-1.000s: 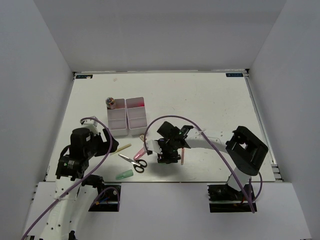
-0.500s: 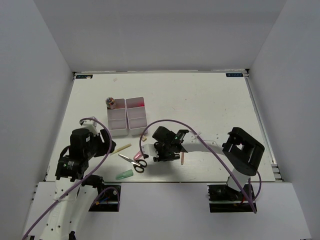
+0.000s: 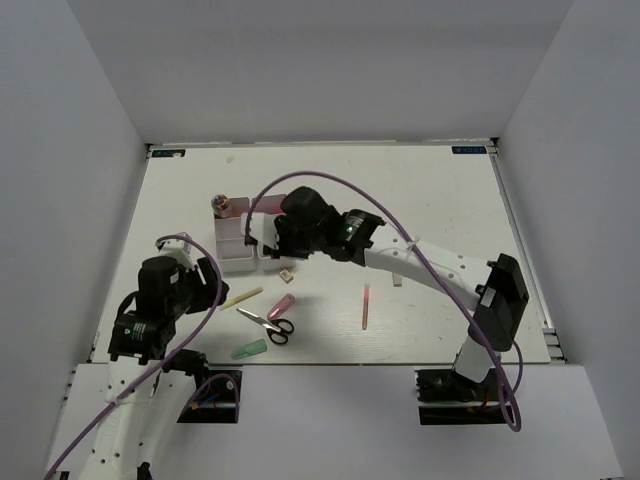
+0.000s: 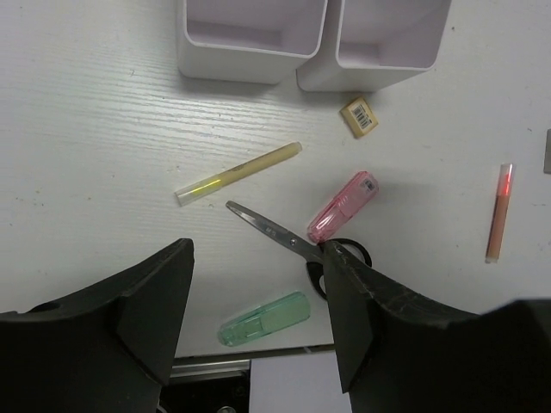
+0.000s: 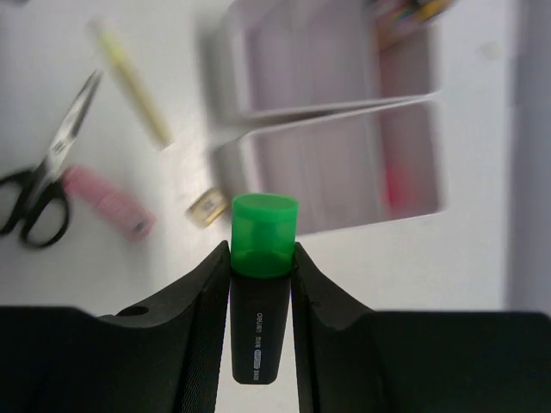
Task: Sort the stationery into containers
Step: Grab a piece of stationery with the right arm, then place the stationery into the container
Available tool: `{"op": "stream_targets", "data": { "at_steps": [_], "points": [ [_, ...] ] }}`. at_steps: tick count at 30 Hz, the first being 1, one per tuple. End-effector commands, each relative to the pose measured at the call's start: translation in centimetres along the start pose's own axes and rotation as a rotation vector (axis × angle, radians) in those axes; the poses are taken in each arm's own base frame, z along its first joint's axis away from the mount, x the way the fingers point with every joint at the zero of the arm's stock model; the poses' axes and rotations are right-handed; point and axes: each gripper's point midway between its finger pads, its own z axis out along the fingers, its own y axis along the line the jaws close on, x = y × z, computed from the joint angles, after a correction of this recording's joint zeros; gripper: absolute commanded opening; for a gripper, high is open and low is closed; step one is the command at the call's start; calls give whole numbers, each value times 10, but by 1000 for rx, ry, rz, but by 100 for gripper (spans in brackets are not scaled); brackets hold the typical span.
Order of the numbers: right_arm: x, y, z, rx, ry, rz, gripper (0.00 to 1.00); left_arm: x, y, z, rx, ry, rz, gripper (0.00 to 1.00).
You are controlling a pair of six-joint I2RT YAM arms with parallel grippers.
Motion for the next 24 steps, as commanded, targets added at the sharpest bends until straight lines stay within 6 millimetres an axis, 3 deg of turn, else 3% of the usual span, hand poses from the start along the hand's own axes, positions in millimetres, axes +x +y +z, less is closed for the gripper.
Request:
{"op": "stream_targets", "data": {
  "at_steps": [1, 3, 8, 12, 13, 15, 16, 17, 19, 22, 24],
  "points": [
    [-28, -59, -6, 229, -47, 24, 0, -9, 1, -6, -19, -24, -7, 72],
    [-27, -78, 0, 309, -33, 44, 0, -10, 1, -6, -24, -23, -15, 72],
    [-60, -128, 12, 474, -200, 94, 0, -14, 2, -9, -41, -24, -18, 72],
    [-69, -150, 27, 466, -304, 196, 0, -16, 2, -9, -47, -20, -28, 71],
    [-62, -163, 37, 478, -318, 221, 0, -18, 1, -10, -47, -22, -31, 71],
    [-78, -180, 31, 498, -392, 248, 0, -19, 0, -11, -47, -22, -38, 71],
    [-65, -190, 40, 509, -385, 263, 0, -19, 1, -11, -48, -24, -37, 71],
    [-78, -199, 32, 514, -432, 267, 0, -20, 0, -12, -45, -25, -34, 71],
    [-68, -209, 40, 517, -431, 288, 0, -20, 2, -11, -57, -23, -32, 71],
    [-69, -215, 42, 491, -484, 304, 0, -18, 3, -9, -62, -11, -23, 71],
    [-60, -218, 50, 469, -485, 361, 0, -15, 4, -7, -65, 2, -23, 71]
  ]
}}
